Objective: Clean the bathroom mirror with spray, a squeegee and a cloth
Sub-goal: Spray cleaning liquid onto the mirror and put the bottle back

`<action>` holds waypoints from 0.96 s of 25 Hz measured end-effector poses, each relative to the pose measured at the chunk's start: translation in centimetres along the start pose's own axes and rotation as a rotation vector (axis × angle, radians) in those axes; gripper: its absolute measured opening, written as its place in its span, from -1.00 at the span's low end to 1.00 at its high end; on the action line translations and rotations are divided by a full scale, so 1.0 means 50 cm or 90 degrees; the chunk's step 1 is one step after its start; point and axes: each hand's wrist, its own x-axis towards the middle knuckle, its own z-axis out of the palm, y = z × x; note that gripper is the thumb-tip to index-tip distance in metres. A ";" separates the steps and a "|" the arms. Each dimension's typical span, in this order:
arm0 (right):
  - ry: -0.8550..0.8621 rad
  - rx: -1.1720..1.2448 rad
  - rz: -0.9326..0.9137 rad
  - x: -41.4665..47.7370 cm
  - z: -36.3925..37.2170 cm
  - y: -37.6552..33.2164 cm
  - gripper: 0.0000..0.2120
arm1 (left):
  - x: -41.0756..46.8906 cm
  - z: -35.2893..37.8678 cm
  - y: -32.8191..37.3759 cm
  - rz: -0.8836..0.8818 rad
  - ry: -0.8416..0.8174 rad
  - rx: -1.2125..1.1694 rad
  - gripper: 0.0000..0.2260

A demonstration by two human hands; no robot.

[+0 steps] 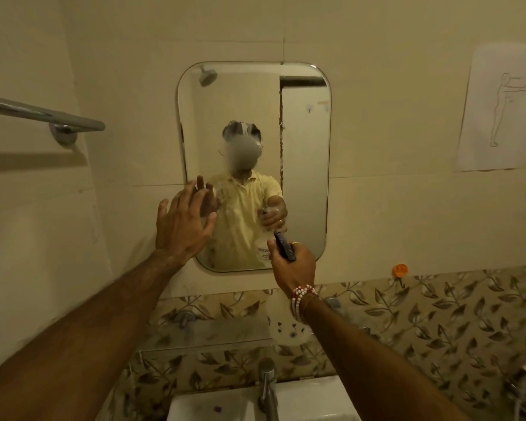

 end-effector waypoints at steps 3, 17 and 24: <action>0.008 -0.067 0.018 -0.007 -0.017 0.014 -0.58 | -0.005 0.005 0.010 0.005 -0.007 -0.007 -0.50; 0.107 -0.070 0.100 0.001 -0.137 0.119 -0.59 | -0.009 0.051 0.075 0.051 -0.014 -0.029 -0.46; 0.087 0.009 -0.010 -0.001 -0.153 0.126 -0.79 | -0.018 0.083 0.108 0.080 -0.027 -0.054 -0.44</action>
